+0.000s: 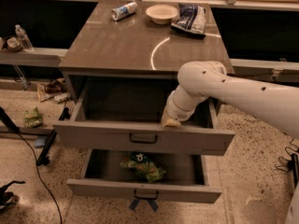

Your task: Open top drawer

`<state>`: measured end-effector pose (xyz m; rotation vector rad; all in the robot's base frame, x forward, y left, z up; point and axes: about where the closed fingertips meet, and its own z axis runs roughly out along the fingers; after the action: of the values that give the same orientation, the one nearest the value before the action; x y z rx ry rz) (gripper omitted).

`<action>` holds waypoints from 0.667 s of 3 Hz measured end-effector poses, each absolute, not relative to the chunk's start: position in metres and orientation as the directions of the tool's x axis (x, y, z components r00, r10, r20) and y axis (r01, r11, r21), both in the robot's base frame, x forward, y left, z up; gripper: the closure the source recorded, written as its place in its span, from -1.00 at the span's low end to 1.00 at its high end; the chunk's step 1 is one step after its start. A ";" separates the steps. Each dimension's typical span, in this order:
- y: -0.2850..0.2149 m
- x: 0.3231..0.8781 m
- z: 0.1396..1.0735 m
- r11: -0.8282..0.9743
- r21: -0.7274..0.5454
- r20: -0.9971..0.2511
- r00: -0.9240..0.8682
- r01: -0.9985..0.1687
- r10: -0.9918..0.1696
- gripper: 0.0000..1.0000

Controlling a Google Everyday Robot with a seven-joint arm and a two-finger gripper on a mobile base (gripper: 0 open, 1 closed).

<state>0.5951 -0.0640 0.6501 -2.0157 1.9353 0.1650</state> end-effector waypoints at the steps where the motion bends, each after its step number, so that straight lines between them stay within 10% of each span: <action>1: -0.065 0.555 0.648 -0.041 -0.044 -0.359 0.054 -0.998 -0.932 1.00; 2: -0.065 0.522 0.652 -0.062 0.042 -0.380 0.042 -0.997 -0.924 1.00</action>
Offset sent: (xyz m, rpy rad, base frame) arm -0.1151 -0.0036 0.0107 0.0787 0.3135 0.0752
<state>0.5219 -0.0651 0.6515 -2.0834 1.9735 0.4544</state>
